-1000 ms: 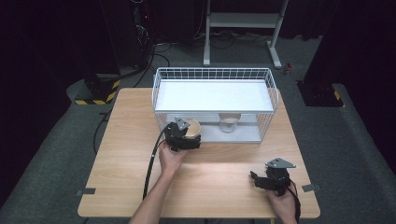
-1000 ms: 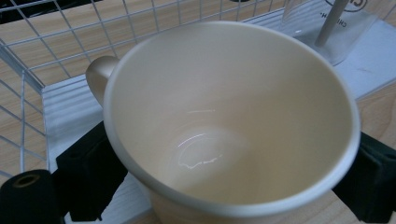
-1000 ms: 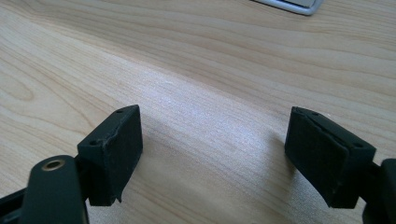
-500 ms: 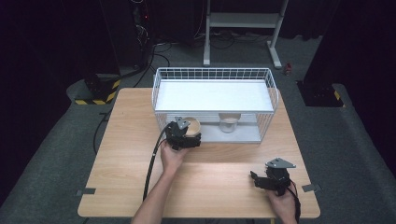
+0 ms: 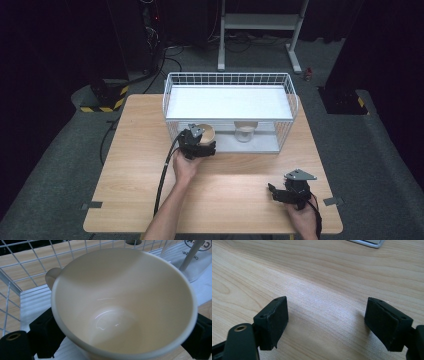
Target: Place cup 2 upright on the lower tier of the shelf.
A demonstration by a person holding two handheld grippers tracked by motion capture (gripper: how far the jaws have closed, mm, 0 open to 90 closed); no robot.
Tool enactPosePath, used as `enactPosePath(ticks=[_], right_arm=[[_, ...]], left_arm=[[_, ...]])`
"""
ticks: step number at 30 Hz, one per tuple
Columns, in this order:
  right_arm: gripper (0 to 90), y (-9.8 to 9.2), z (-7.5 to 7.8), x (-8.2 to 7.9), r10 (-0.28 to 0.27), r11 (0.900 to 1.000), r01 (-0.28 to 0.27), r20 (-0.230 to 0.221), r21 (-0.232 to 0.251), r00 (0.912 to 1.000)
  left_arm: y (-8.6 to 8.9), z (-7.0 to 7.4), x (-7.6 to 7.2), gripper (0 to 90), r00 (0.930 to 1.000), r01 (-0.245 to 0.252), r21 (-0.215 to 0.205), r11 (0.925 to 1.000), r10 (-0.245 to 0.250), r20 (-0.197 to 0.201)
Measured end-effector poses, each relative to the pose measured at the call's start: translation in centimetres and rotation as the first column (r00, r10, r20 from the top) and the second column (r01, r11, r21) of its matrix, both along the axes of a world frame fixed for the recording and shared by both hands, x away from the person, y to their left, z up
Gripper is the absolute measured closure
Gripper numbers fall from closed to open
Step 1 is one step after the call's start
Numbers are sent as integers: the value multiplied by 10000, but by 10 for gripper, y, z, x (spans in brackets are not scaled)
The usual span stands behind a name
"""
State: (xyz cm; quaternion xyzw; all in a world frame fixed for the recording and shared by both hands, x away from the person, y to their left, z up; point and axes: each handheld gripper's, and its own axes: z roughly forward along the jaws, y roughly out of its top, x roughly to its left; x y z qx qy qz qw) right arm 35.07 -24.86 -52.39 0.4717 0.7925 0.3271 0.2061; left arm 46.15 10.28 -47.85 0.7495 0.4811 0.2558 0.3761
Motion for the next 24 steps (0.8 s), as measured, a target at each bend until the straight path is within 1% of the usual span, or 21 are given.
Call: enactPosePath(ticks=[3,6,9,10,12,13,14,15,18,19,22,24], right_arm=[[190,0,0,0,17,10000,-17,13,-10,10000],[190,0,0,0,-5,10000,5,6,-9,10000],[191,0,0,0,16,10000,-16,12,-12,10000],[191,0,0,0,16,10000,-16,12,-11,10000],[190,0,0,0,18,10000,-18,26,-24,10000],[191,0,0,0,17,10000,-17,24,-23,10000],[190,0,0,0,17,10000,-17,22,-24,10000],[190,0,0,0,17,10000,-17,23,-24,10000],[191,0,0,0,19,10000,-19,20,-20,10000],[191,0,0,0,21,10000,-21,21,-22,10000],[190,0,0,0,19,10000,-19,19,-19,10000],[191,0,0,0,18,10000,-18,22,-24,10000]], left_arm=[[1,1,0,90,9999,78,19,10000,-77,-99],[0,3,2,89,9999,-37,-1,10000,37,-152],[-1,3,2,88,9998,-148,-26,9999,148,-102],[-3,2,1,87,9997,-183,-98,9998,181,-163],[-2,3,1,79,9998,-145,98,9998,146,-101],[-1,4,1,69,9998,-169,92,9998,170,-105],[-2,4,0,56,9995,-244,-88,9997,243,-190],[0,5,0,45,9996,-220,1,9998,220,-165],[2,7,-2,32,9993,-216,-170,9996,210,-320],[3,7,-2,30,9994,-180,-106,9998,176,-312],[5,7,-5,31,9993,-214,-120,9997,210,-315],[7,7,-7,37,9992,-62,56,10000,64,-388]])
